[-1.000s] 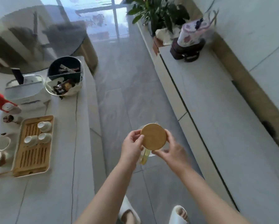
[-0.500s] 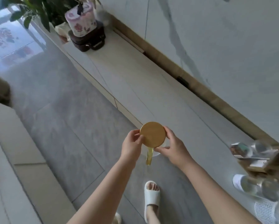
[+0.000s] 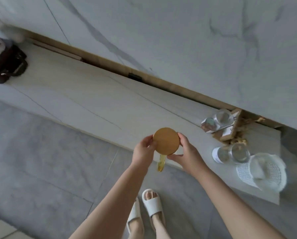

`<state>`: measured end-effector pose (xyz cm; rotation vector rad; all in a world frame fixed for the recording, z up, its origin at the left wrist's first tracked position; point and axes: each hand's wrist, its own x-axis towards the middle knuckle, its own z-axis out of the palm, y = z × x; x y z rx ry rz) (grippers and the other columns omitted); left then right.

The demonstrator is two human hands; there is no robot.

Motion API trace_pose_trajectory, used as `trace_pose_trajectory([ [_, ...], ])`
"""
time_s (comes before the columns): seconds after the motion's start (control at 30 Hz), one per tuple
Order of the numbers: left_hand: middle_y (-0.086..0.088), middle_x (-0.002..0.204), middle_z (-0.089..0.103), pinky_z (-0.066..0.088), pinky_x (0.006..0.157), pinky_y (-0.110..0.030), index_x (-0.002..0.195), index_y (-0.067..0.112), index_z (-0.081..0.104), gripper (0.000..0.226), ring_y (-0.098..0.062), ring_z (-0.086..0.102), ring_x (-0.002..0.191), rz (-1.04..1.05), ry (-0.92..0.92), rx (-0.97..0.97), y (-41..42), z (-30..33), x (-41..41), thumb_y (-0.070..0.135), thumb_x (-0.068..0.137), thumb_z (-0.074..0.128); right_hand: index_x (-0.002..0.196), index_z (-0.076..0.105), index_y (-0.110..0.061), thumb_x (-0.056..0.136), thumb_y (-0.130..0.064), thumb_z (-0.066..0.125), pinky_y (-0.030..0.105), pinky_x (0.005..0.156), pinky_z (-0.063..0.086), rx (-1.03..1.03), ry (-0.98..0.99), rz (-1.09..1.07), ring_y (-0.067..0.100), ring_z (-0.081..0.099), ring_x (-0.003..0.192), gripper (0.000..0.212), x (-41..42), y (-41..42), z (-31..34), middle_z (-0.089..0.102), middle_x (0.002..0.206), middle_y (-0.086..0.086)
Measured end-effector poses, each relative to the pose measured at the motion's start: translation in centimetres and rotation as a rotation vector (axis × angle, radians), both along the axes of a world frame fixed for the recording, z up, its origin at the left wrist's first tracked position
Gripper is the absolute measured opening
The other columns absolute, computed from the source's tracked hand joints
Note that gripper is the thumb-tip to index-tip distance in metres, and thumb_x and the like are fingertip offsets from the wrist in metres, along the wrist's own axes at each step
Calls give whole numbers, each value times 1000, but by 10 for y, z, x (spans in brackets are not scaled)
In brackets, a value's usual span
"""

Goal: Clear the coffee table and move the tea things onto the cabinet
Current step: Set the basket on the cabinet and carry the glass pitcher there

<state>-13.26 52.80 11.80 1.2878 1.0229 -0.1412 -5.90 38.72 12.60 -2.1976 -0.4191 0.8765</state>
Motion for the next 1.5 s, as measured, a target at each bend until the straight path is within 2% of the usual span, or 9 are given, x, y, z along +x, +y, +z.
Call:
trace_pose_trajectory([
  [0.13, 2, 119, 58, 45, 94, -34, 130, 19, 52, 37, -16, 53, 105, -92, -9, -86, -29, -1, 26, 12, 94, 51, 138, 28, -24, 75, -20, 76, 27, 92, 43, -23, -8, -93, 12, 46, 117, 79, 15, -35, -4, 50, 128, -4],
  [0.27, 3, 114, 56, 48, 91, -35, 132, 20, 50, 38, -20, 53, 111, -118, 11, -221, -56, -2, 47, 12, 95, 48, 141, 23, -23, 77, -17, 74, 22, 92, 36, -35, 19, -114, 12, 43, 120, 81, 33, -65, -11, 46, 134, -2],
  [0.5, -11, 127, 55, 48, 98, -33, 135, 9, 47, 40, -27, 55, 118, -73, 53, -296, -101, -22, 85, 5, 96, 41, 138, 29, -24, 79, -11, 71, 39, 107, 39, 54, 189, -173, 13, 43, 125, 73, 67, -113, -31, 47, 133, -3],
  [0.67, -11, 118, 60, 53, 74, -22, 131, 7, 51, 43, -23, 61, 102, 51, 53, -371, -131, -38, 99, -6, 92, 40, 136, 29, -34, 81, -17, 68, 32, 101, 41, 59, 280, -168, 10, 45, 122, 70, 92, -136, -56, 48, 129, -9],
  [0.83, -5, 106, 62, 54, 71, -21, 126, 8, 55, 44, -20, 63, 95, 117, 120, -372, -150, -52, 112, -12, 89, 40, 135, 31, -37, 81, -11, 53, 41, 98, 48, 50, 378, -185, 7, 50, 116, 63, 110, -151, -79, 51, 128, -9],
  [1.13, 5, 98, 59, 56, 61, -17, 126, 7, 53, 47, -12, 62, 86, 170, 127, -369, -165, -71, 131, -16, 90, 33, 138, 33, -29, 89, 2, 40, 35, 91, 54, 76, 430, -192, 8, 53, 113, 58, 138, -159, -99, 48, 134, -1],
  [1.3, -3, 106, 63, 57, 69, -19, 123, 8, 56, 40, -16, 65, 92, 177, 83, -377, -163, -74, 138, -10, 91, 41, 142, 24, -30, 88, -3, 47, 39, 101, 46, -5, 353, -110, 15, 46, 122, 65, 146, -157, -98, 43, 139, 0],
  [1.4, -8, 128, 56, 53, 92, -33, 134, 10, 48, 44, -24, 58, 114, 118, 126, -361, -163, -73, 139, -1, 92, 50, 144, 19, -27, 87, -9, 53, 27, 94, 38, -64, 290, -69, 12, 42, 122, 70, 145, -154, -94, 42, 140, 1],
  [1.5, -7, 129, 55, 51, 94, -35, 137, 13, 45, 47, -23, 56, 115, 47, 162, -311, -162, -68, 137, 9, 91, 56, 145, 19, -23, 88, -13, 55, 25, 92, 36, -102, 209, -70, 15, 41, 125, 69, 140, -150, -87, 39, 142, 3],
])
